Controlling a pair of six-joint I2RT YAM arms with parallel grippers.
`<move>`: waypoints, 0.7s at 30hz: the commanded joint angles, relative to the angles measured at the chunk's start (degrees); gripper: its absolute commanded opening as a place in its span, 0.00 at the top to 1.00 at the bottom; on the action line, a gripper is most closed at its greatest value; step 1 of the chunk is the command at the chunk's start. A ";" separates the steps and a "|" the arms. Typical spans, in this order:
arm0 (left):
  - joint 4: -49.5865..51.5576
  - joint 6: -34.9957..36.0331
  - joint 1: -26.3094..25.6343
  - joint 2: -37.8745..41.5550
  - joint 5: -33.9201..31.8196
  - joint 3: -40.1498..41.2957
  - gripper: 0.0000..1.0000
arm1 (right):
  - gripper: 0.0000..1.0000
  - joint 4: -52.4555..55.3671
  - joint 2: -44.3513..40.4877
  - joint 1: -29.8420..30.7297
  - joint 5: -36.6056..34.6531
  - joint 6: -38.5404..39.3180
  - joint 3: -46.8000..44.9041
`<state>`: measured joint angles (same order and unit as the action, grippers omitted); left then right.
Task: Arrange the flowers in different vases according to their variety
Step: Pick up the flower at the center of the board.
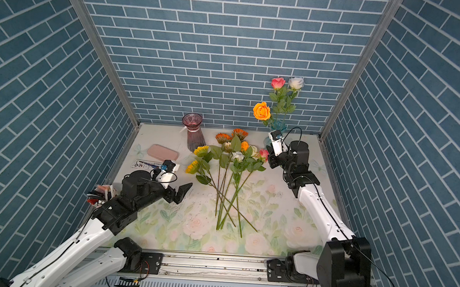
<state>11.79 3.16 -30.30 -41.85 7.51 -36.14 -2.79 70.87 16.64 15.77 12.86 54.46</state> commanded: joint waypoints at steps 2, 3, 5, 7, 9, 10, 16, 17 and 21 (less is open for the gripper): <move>1.09 -1.41 -0.11 0.25 0.56 -2.03 0.00 | 0.77 8.68 -1.35 5.98 -1.27 -2.51 -3.48; 1.48 -1.94 -0.15 -0.23 0.68 -2.59 0.00 | 0.77 9.55 -1.03 7.38 -2.03 -3.92 -3.92; 2.54 -2.61 -0.13 -1.36 1.14 -3.76 0.00 | 0.77 10.46 0.17 9.95 -3.00 -7.12 -4.58; 3.28 -2.76 -0.11 -2.17 1.80 -4.42 0.00 | 0.77 10.77 2.08 12.73 -4.23 -10.39 -5.00; 2.99 -2.72 -0.13 -2.39 1.90 -4.15 0.00 | 0.77 10.29 5.26 15.76 -5.73 -13.36 -5.13; 2.68 -2.65 -0.15 -2.21 1.85 -3.75 0.00 | 0.76 10.02 7.52 17.41 -6.48 -14.95 -4.86; 1.93 -2.80 -0.13 -0.64 1.15 -2.67 0.00 | 0.75 10.78 21.21 22.40 -14.09 -26.35 -0.58; 1.64 -2.77 -0.11 -0.29 1.03 -2.46 0.00 | 0.74 10.99 22.96 22.91 -14.99 -27.67 0.09; 1.23 -2.89 -0.11 0.61 0.81 -1.92 0.00 | 0.73 12.08 26.17 24.12 -19.07 -31.10 1.78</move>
<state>13.39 0.67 -30.30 -41.98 8.60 -38.85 7.60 96.44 40.18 2.20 -11.88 53.49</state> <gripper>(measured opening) 0.999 0.269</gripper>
